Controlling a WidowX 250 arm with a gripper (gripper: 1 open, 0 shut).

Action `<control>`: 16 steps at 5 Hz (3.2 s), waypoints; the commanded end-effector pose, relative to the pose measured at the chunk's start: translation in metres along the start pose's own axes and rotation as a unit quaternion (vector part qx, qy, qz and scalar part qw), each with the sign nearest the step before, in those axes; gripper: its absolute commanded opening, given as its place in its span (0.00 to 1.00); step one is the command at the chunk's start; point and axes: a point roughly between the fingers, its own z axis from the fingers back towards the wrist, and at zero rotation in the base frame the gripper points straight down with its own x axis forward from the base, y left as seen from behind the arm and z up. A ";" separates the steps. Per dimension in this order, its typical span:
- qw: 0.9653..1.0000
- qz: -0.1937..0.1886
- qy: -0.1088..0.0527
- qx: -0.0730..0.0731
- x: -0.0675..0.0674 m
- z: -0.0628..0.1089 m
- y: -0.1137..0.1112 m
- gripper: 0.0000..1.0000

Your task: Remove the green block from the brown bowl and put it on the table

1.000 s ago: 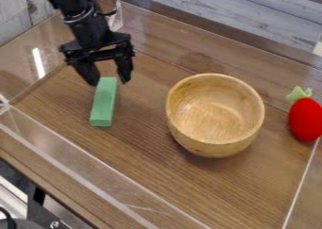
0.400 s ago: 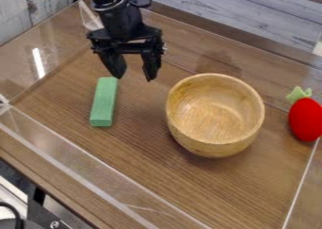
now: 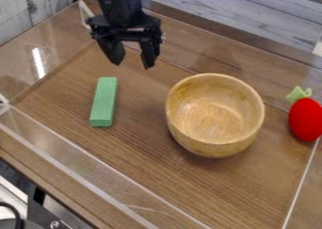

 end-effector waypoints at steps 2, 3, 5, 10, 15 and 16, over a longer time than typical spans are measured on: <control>0.999 -0.045 -0.019 0.015 0.009 -0.009 -0.014 1.00; 0.997 -0.068 -0.018 0.020 0.000 -0.021 -0.026 1.00; 0.996 -0.075 -0.023 0.035 0.014 -0.021 -0.057 1.00; 0.984 -0.171 -0.038 0.029 0.040 0.018 -0.021 1.00; 0.994 -0.072 -0.064 0.041 0.049 0.000 -0.065 1.00; 0.995 -0.054 -0.068 0.048 0.049 -0.006 -0.057 1.00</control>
